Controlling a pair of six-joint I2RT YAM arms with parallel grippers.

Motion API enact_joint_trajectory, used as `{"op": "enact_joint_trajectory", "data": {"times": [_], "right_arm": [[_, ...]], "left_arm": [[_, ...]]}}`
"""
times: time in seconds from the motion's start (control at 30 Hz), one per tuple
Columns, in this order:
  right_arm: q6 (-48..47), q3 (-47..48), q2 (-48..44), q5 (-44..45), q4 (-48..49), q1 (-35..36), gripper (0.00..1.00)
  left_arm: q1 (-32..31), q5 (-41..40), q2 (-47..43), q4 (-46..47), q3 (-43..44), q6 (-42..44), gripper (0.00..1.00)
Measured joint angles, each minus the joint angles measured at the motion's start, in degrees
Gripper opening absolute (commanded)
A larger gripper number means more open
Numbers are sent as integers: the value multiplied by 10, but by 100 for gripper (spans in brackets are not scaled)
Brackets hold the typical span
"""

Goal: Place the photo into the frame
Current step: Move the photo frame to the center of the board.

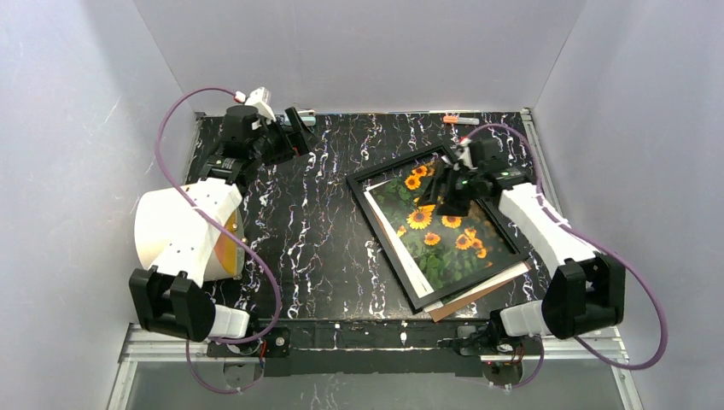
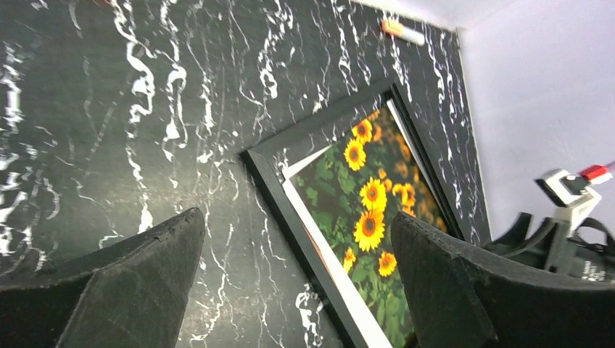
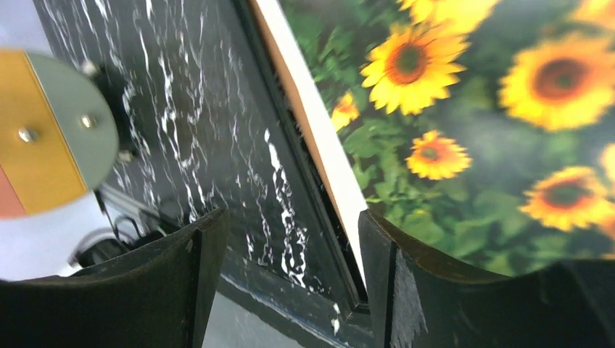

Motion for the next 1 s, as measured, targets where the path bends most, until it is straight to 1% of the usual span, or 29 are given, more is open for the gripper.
{"op": "enact_joint_trajectory", "data": {"times": [0.1,0.2,0.3,0.4,0.5,0.57,0.77,0.93,1.0], "right_arm": [[1,0,31,14,15,83,66],[5,0,78,30,35,155,66],[5,7,138,56,43,203,66],[0,48,215,96,37,245,62],[-9,84,267,134,32,274,57],[-14,94,283,153,31,291,55],[-26,98,287,212,16,322,44],[-26,106,296,261,5,348,43],[-27,110,304,281,2,361,40]], "left_arm": [[-7,23,25,4,0,-8,98],[-16,26,30,1,0,-8,98],[-21,26,30,1,4,-4,99],[-21,25,30,1,8,2,99],[-21,23,30,0,8,4,98],[-21,20,30,-2,8,6,98],[-21,9,30,-9,8,8,99],[-21,-1,30,-14,8,8,98],[-21,-8,29,-16,8,8,98]]}}
